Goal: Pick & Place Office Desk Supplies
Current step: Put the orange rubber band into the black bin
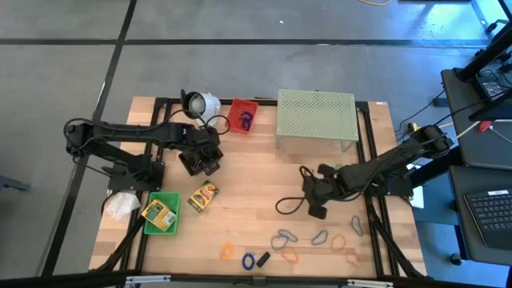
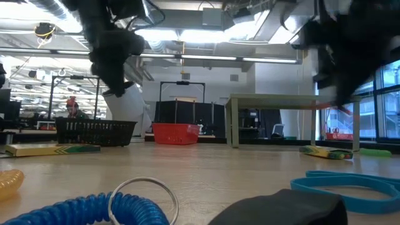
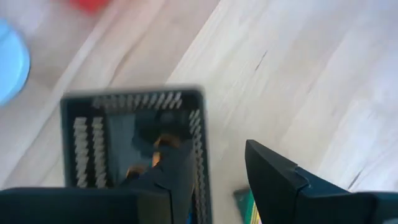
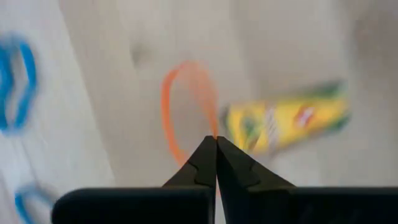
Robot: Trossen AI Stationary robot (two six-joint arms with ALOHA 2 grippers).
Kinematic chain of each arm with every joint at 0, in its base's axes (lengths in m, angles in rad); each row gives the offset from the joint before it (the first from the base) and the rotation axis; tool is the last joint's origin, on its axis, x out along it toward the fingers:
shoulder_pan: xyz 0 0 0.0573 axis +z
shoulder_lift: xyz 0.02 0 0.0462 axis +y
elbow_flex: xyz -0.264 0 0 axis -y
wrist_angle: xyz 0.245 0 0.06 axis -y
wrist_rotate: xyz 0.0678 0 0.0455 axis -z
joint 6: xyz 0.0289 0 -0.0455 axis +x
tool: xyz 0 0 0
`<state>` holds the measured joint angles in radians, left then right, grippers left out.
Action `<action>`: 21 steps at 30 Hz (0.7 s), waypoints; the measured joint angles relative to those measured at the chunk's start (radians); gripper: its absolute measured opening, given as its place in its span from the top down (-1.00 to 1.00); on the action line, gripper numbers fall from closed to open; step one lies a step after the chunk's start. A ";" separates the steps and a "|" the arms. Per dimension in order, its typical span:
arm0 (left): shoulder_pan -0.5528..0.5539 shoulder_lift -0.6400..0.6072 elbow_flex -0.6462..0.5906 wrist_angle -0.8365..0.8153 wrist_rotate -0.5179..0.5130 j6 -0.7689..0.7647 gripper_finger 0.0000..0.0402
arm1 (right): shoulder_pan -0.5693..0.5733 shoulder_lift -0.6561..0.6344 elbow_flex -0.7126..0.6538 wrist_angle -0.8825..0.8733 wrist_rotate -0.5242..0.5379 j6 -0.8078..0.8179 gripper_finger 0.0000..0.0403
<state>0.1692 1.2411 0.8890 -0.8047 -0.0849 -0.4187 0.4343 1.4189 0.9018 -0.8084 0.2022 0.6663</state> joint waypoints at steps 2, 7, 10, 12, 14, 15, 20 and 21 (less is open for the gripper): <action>-0.018 0.000 0.000 0.070 0.000 0.037 0.32 | 0.001 0.000 0.064 0.021 0.094 -0.040 0.98; -0.098 0.000 0.000 0.280 0.001 0.173 0.32 | -0.002 -0.001 0.179 0.071 0.359 -0.131 0.99; -0.152 0.000 0.000 0.419 -0.002 0.282 0.32 | -0.011 -0.002 0.215 0.123 0.463 -0.208 0.99; -0.187 0.001 0.000 0.517 -0.002 0.362 0.32 | -0.018 -0.002 0.223 0.203 0.508 -0.314 0.99; -0.218 0.009 0.000 0.623 -0.005 0.427 0.31 | -0.029 -0.002 0.223 0.308 0.530 -0.432 0.99; -0.232 0.010 0.000 0.667 -0.013 0.453 0.30 | -0.036 -0.002 0.223 0.360 0.531 -0.483 0.99; -0.292 0.019 0.000 0.854 -0.098 0.577 0.23 | -0.072 0.000 0.224 0.571 0.501 -0.657 0.99; -0.302 0.019 0.000 0.887 -0.115 0.604 0.21 | -0.080 0.000 0.224 0.597 0.491 -0.684 0.99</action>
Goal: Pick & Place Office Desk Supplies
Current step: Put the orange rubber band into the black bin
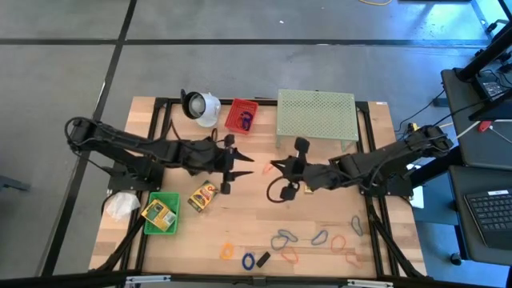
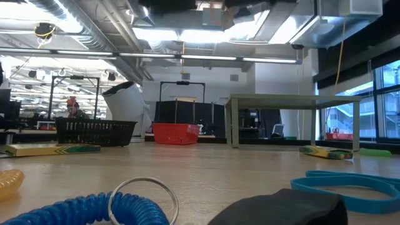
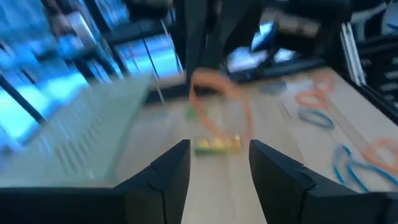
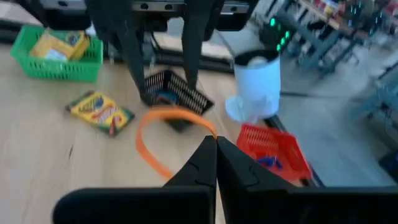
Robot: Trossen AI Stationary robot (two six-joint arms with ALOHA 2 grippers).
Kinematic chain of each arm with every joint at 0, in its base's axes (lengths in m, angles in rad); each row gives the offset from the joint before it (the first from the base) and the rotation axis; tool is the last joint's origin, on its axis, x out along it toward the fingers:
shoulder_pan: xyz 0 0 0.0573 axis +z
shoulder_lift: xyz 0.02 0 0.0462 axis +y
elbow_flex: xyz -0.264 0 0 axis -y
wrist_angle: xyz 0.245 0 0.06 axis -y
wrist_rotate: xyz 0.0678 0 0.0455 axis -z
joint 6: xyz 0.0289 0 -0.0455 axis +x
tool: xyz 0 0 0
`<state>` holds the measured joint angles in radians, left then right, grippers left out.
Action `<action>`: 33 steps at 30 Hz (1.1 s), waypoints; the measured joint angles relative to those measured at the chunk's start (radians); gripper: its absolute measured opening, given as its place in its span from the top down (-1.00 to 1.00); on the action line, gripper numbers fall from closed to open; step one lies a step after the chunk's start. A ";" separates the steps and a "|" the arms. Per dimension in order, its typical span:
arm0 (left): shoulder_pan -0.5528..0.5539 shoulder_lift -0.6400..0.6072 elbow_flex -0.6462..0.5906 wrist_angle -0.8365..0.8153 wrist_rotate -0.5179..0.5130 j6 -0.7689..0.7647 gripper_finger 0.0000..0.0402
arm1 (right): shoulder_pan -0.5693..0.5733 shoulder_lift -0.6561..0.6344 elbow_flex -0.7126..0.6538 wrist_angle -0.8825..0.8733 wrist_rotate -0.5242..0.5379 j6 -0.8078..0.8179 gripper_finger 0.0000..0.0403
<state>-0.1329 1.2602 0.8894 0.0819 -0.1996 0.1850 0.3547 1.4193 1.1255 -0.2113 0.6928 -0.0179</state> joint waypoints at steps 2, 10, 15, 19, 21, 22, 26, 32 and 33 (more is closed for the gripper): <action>-0.015 -0.001 0.000 0.042 -0.016 0.038 0.16 | -0.012 0.000 0.000 0.041 -0.018 -0.041 0.99; -0.044 0.019 0.000 0.188 -0.039 0.080 -0.05 | -0.052 0.000 0.000 0.154 -0.092 -0.137 0.99; -0.035 0.062 0.000 0.292 -0.068 0.055 -0.11 | -0.064 0.000 0.000 0.186 -0.107 -0.173 0.99; -0.035 0.087 0.000 0.321 -0.076 0.045 -0.11 | -0.066 0.000 0.000 0.186 -0.106 -0.184 0.99; -0.036 0.096 0.000 0.322 -0.102 0.015 -0.09 | -0.066 0.002 0.000 0.179 -0.104 -0.194 0.99; -0.037 0.097 0.000 0.322 -0.125 -0.003 -0.07 | -0.067 0.002 0.000 0.179 -0.102 -0.201 0.99; -0.036 0.098 0.000 0.316 -0.205 -0.077 0.08 | -0.066 0.001 0.000 0.193 -0.107 -0.207 0.99; -0.039 0.098 0.000 0.296 -0.202 -0.113 0.19 | -0.066 0.002 0.000 0.189 -0.107 -0.207 0.99; -0.040 0.098 0.000 0.291 -0.202 -0.121 0.18 | -0.066 0.002 0.000 0.190 -0.107 -0.208 0.99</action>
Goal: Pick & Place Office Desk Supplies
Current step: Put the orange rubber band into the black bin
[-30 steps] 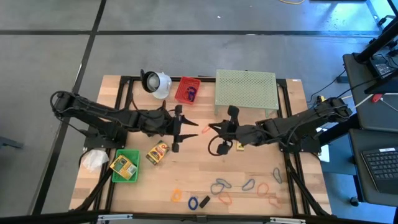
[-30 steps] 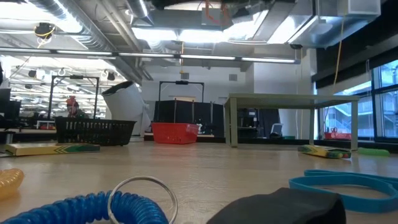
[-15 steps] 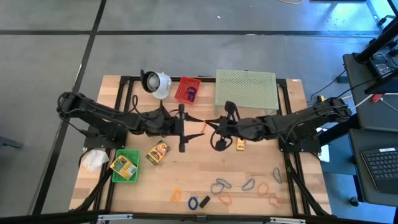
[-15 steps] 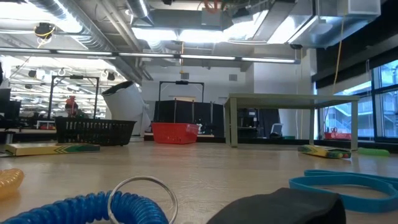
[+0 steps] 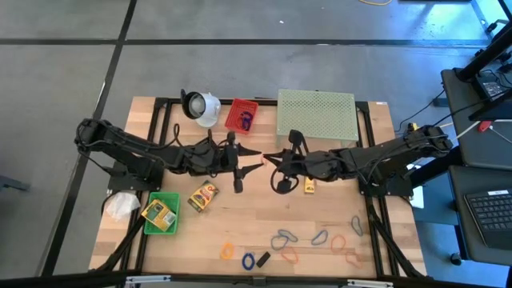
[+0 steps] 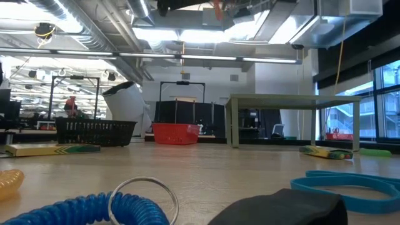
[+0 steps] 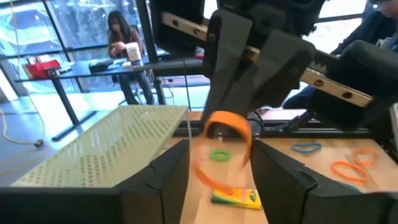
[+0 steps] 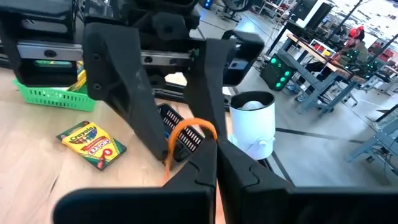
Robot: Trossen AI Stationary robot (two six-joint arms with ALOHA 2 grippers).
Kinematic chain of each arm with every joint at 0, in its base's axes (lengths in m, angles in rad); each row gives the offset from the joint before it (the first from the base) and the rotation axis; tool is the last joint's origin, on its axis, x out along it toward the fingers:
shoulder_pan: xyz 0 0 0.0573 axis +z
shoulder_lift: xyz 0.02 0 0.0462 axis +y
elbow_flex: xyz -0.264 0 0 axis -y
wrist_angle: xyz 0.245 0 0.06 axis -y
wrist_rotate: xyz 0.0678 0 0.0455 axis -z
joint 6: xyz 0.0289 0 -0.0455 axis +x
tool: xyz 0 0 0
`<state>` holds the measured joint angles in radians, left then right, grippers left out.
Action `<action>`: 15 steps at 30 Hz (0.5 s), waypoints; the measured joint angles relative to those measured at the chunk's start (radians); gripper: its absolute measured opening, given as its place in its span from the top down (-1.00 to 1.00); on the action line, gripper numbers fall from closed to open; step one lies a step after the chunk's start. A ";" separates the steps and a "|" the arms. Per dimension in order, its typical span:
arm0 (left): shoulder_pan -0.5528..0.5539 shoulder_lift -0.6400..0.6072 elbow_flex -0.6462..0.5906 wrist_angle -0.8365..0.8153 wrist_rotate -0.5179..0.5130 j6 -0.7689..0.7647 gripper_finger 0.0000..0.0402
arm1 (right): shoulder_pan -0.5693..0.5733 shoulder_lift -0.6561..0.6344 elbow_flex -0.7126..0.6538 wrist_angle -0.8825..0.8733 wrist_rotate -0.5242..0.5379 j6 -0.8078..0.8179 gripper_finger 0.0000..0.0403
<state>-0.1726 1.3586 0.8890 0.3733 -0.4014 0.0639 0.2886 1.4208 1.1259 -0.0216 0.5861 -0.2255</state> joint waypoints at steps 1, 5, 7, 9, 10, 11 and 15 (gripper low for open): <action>-0.001 0.000 0.000 -0.009 0.001 -0.010 0.16 | 0.000 0.000 0.000 0.000 0.000 0.000 0.99; -0.001 0.000 0.000 -0.065 0.001 -0.076 0.04 | 0.000 0.000 0.000 0.000 0.000 -0.001 0.99; -0.001 0.000 -0.001 -0.089 0.001 -0.104 -0.02 | 0.000 0.000 0.000 -0.001 0.000 -0.003 0.99; -0.001 0.000 -0.001 -0.088 0.001 -0.107 -0.08 | 0.000 0.000 0.000 0.000 0.000 -0.003 0.99; -0.001 0.000 -0.001 -0.085 0.001 -0.106 -0.10 | 0.000 0.000 0.000 0.000 0.000 -0.003 0.99; 0.000 0.000 -0.001 -0.084 0.001 -0.107 -0.11 | 0.000 0.000 0.000 0.000 0.000 -0.003 0.99; 0.009 0.000 -0.001 -0.044 -0.011 -0.139 -0.12 | 0.000 0.000 0.000 0.000 0.000 -0.003 0.99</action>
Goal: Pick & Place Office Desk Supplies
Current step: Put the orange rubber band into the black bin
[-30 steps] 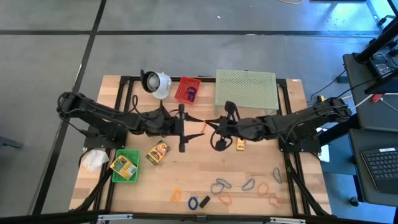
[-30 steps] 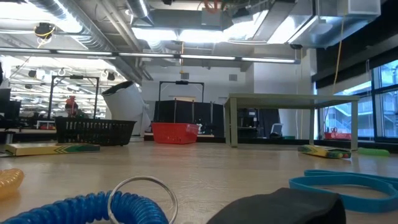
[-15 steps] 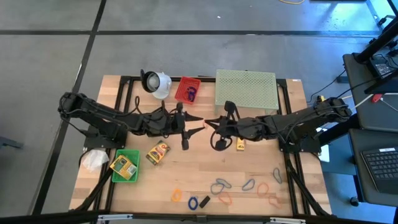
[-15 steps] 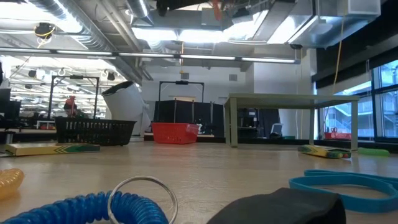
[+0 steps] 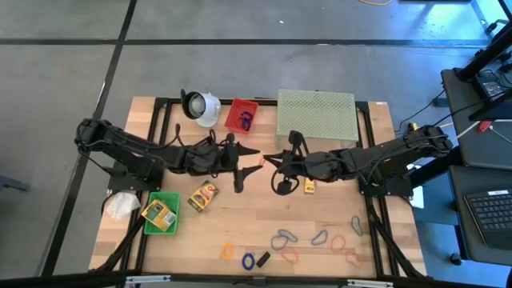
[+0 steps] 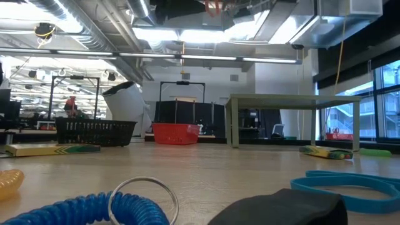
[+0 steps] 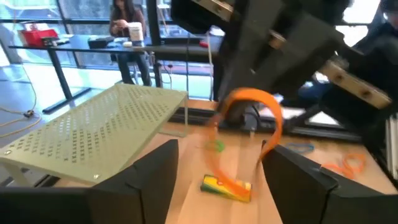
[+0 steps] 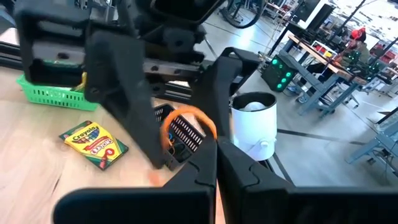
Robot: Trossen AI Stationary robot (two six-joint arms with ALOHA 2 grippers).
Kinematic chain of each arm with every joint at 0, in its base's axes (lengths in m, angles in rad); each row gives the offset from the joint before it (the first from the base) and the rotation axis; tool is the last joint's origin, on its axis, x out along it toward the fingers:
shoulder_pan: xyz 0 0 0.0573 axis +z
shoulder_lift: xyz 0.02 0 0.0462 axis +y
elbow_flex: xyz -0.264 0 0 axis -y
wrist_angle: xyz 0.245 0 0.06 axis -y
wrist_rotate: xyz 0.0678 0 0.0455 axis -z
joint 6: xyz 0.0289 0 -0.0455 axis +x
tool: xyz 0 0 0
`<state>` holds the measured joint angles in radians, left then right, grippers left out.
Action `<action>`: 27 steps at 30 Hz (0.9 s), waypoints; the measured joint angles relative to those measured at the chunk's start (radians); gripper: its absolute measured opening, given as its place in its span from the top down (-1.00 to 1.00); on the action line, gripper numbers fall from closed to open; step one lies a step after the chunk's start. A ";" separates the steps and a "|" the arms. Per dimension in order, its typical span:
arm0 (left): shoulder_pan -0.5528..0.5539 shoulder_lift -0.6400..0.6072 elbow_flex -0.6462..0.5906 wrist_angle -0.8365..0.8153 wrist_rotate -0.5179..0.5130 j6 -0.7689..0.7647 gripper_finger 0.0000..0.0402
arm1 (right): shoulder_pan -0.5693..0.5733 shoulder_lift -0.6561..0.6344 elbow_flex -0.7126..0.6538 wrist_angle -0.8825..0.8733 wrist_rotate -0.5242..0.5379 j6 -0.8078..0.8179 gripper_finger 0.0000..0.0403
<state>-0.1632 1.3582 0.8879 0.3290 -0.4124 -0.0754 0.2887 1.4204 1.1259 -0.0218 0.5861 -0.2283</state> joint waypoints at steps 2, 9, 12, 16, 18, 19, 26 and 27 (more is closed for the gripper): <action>0.005 0.000 0.000 0.005 -0.003 -0.015 -0.09 | 0.000 0.000 0.000 0.000 0.000 0.000 0.99; 0.009 0.000 0.000 0.005 -0.031 -0.026 0.25 | 0.000 0.000 0.000 0.000 0.000 0.000 0.99; 0.008 0.000 0.000 0.004 -0.029 -0.026 0.51 | 0.000 0.000 0.000 0.000 0.000 0.001 0.99; 0.008 0.000 0.000 0.002 0.012 -0.019 0.89 | 0.000 0.000 0.000 0.000 0.000 0.035 0.93; 0.008 0.000 0.000 0.002 0.026 -0.019 0.96 | 0.000 0.000 0.000 -0.001 0.000 0.048 0.86; 0.008 0.000 0.000 0.002 0.030 -0.018 0.97 | 0.000 0.000 0.000 -0.001 -0.001 0.051 0.81; 0.008 0.000 0.000 -0.052 0.013 -0.018 0.98 | 0.000 0.000 0.000 -0.002 -0.003 0.065 0.36; 0.008 -0.001 0.000 -0.074 0.005 -0.018 0.98 | 0.000 -0.001 0.000 -0.008 -0.004 0.071 0.28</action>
<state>-0.1555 1.3568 0.8879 0.2553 -0.4077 -0.0929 0.2886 1.4195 1.1259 -0.0299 0.5824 -0.1575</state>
